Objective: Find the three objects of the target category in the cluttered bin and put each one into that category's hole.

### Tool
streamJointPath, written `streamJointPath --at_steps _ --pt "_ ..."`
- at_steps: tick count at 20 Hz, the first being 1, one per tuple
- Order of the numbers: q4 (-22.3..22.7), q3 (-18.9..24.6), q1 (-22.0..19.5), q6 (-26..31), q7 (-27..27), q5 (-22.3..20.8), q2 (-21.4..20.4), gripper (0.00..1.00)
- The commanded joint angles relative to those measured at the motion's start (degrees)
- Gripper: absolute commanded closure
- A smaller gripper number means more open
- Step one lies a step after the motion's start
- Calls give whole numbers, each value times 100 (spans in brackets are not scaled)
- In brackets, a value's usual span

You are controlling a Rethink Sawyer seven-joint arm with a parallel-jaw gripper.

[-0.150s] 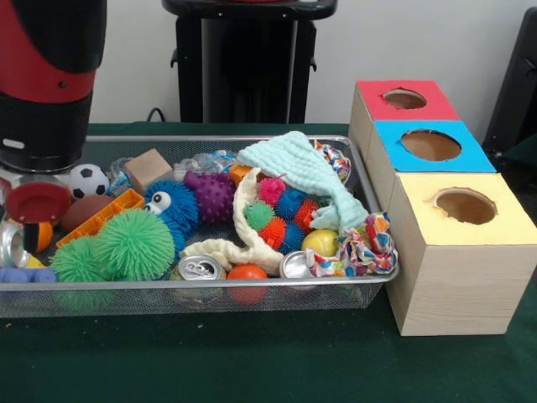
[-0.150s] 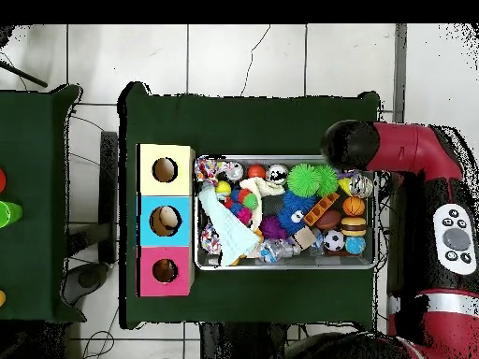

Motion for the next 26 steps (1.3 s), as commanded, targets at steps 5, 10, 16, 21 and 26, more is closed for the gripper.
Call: streamJointPath --at_steps 5,10,16,21,26 --pt "938 207 -541 -111 337 385 -17 100" --pt "602 269 -759 54 -53 395 366 100" --pt "527 323 -827 -164 -76 267 613 100" --pt "703 142 -644 -451 293 24 522 100" --pt "932 -122 -344 -733 727 -256 340 100"
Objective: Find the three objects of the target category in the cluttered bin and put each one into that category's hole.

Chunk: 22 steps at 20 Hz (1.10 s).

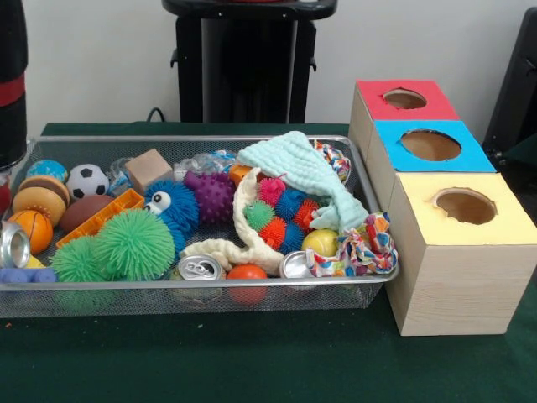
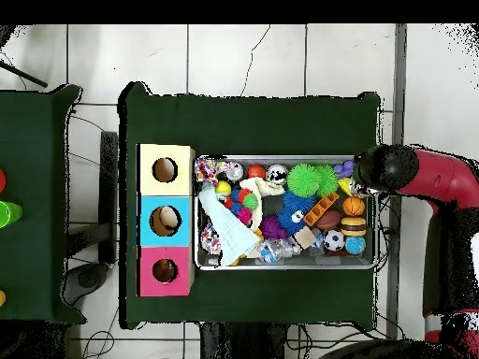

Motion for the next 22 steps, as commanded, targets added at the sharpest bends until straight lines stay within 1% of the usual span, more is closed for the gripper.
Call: streamJointPath --at_steps 1,4,8,13,16,20,22 --pt "885 -108 426 -616 793 -448 -55 100" --pt "970 -161 463 -736 890 -432 -66 100" --pt "1060 -139 382 -844 820 -316 -50 100" --pt "1025 -103 270 -893 755 -215 26 100" --pt "906 34 100 -707 574 -37 215 100" --pt "737 316 -256 -445 59 219 559 100" --pt "633 253 -274 -406 -17 147 640 100"
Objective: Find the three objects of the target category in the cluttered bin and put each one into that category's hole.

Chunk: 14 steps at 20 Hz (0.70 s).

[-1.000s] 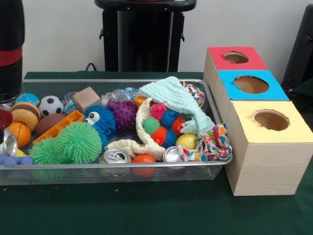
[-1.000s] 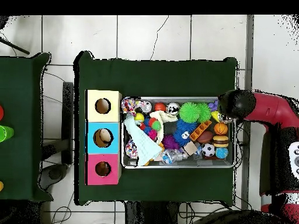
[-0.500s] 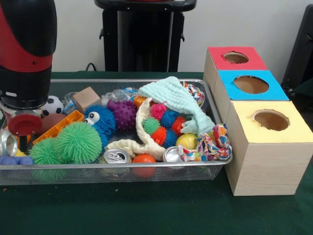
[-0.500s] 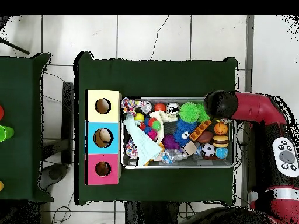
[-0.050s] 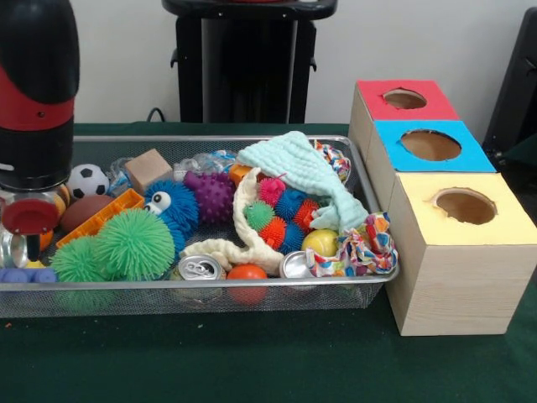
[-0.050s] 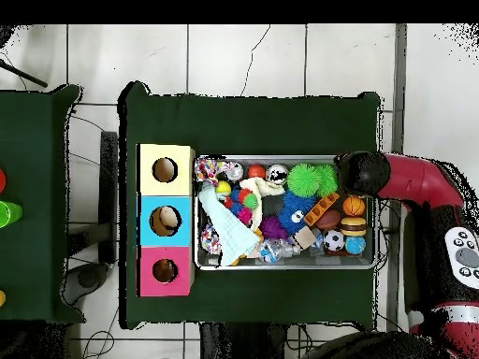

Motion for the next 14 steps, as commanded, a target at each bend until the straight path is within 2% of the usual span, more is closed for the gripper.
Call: streamJointPath --at_steps 1,8,12,14 --pt "208 274 -331 315 -19 57 529 100" --pt "-50 205 -346 372 -28 -81 782 100" --pt "-119 67 -268 39 21 -333 824 100" --pt "-88 -6 -172 48 143 -364 791 100"
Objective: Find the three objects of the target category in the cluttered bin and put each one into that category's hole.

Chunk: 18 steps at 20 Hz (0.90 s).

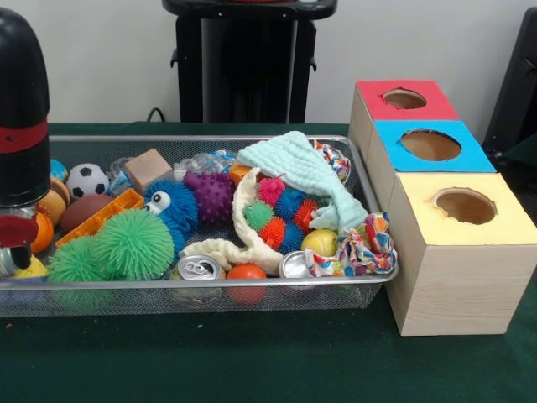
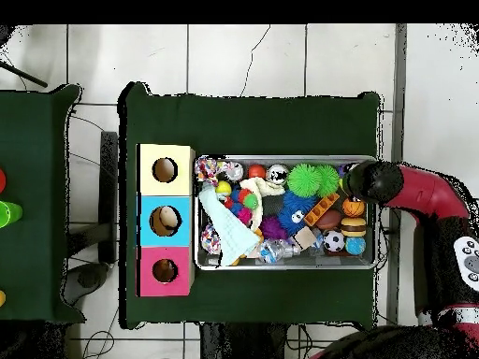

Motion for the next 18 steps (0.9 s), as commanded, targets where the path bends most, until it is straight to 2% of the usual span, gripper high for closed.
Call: streamJointPath --at_steps 1,8,17,18 --pt "193 -62 147 -70 242 -461 395 100" --pt "393 36 45 -326 260 -383 441 100" --pt "522 199 -78 -347 181 -234 378 100" --pt "528 193 -71 -357 189 -242 371 0"
